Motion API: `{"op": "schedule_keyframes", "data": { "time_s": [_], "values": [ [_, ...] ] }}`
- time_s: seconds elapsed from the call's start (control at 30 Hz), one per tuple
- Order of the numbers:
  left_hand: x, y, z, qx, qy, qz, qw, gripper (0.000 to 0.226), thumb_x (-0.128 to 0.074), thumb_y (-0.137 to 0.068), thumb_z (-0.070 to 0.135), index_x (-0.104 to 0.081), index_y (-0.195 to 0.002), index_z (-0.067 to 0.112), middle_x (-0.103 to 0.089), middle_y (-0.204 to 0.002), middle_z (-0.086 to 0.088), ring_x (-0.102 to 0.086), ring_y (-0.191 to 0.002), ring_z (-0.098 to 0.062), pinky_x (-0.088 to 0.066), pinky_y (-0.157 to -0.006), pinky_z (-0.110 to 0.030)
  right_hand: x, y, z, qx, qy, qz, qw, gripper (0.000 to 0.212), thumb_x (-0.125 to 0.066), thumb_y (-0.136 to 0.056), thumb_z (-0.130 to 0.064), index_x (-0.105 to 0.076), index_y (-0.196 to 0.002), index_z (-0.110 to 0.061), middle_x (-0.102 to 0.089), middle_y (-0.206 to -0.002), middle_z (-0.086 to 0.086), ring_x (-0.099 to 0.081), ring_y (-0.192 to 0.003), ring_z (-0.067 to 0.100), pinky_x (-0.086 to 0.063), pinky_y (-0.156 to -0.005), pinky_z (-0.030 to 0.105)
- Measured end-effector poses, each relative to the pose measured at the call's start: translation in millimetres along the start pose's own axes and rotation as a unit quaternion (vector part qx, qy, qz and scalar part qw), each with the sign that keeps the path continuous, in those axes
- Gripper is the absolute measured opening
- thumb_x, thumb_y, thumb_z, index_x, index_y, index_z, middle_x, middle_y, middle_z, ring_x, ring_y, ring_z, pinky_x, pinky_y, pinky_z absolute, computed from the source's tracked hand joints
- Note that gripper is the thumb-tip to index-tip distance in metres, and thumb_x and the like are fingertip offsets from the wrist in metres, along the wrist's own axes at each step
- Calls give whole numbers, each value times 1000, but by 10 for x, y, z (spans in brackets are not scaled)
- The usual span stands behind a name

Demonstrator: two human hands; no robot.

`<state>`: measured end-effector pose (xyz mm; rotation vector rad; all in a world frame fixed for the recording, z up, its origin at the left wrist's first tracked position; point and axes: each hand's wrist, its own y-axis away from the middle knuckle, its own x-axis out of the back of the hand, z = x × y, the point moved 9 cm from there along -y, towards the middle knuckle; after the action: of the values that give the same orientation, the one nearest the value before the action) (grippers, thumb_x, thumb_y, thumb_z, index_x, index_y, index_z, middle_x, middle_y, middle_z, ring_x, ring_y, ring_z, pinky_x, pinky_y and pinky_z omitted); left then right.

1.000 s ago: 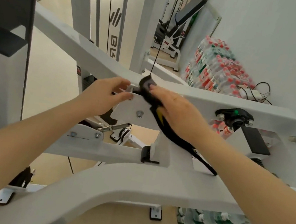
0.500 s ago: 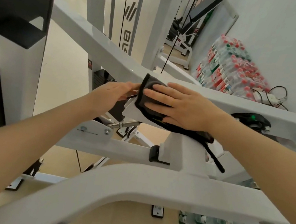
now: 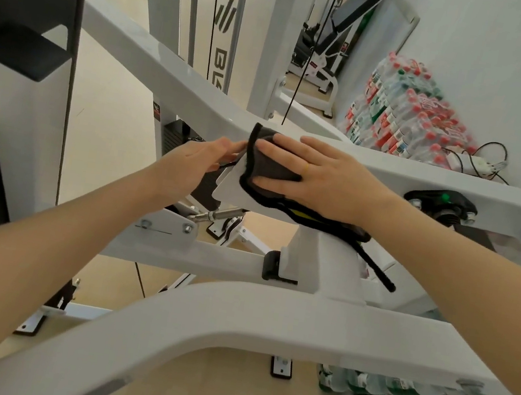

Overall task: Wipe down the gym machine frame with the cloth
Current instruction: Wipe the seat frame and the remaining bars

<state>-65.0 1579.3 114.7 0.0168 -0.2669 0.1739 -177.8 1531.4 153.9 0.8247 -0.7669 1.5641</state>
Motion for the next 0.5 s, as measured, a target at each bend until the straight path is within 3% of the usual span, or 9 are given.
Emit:
{"op": "schedule_keyframes", "data": {
  "time_s": [0.13, 0.23, 0.3, 0.37, 0.5],
  "values": [
    [-47, 21, -6, 2, -24, 2, 1000, 46, -25, -86, 59, -51, -121, 44, -56, -127, 10, -46, -121, -8, -26, -111, -39, -18, 388, 138, -13, -24, -32, 999, 77, -77, -66, 2, -51, -133, -24, -40, -144, 15, -44, -128, 35, -38, -100, 49],
    [-28, 18, -68, 23, -8, 2, 1000, 58, -25, -85, 61, -48, -131, 34, -52, -132, 9, -43, -125, -9, -22, -114, -38, 77, 376, 41, 7, -30, -5, 1000, 64, -70, -69, 11, -57, -127, -11, -48, -137, 16, -51, -121, 36, -42, -96, 47],
    [-46, 21, -59, 7, 21, -29, 999, 51, -20, -96, 51, -41, -137, 29, -47, -136, 16, -40, -127, 2, -24, -112, -21, 171, 262, -119, 58, -25, 23, 998, 47, -54, -83, 8, -57, -127, -9, -50, -136, 12, -51, -123, 32, -37, -101, 45],
    [-31, 28, -71, 8, 55, -53, 997, 48, -11, -99, 45, -41, -134, 32, -50, -127, 26, -42, -120, 13, -30, -99, -4, 215, 115, -257, 109, -31, 28, 993, 42, -37, -91, 0, -57, -127, -9, -52, -135, 9, -49, -125, 27, -33, -106, 43],
    [19, -8, -97, 22, 73, -77, 994, 53, -5, -93, 57, -46, -121, 41, -53, -122, 28, -44, -119, 12, -32, -95, -5, -94, -162, -471, 177, -44, -124, 975, 47, -43, -92, -2, -45, -137, -17, -40, -146, 2, -37, -135, 20, -27, -111, 35]
  ]
}}
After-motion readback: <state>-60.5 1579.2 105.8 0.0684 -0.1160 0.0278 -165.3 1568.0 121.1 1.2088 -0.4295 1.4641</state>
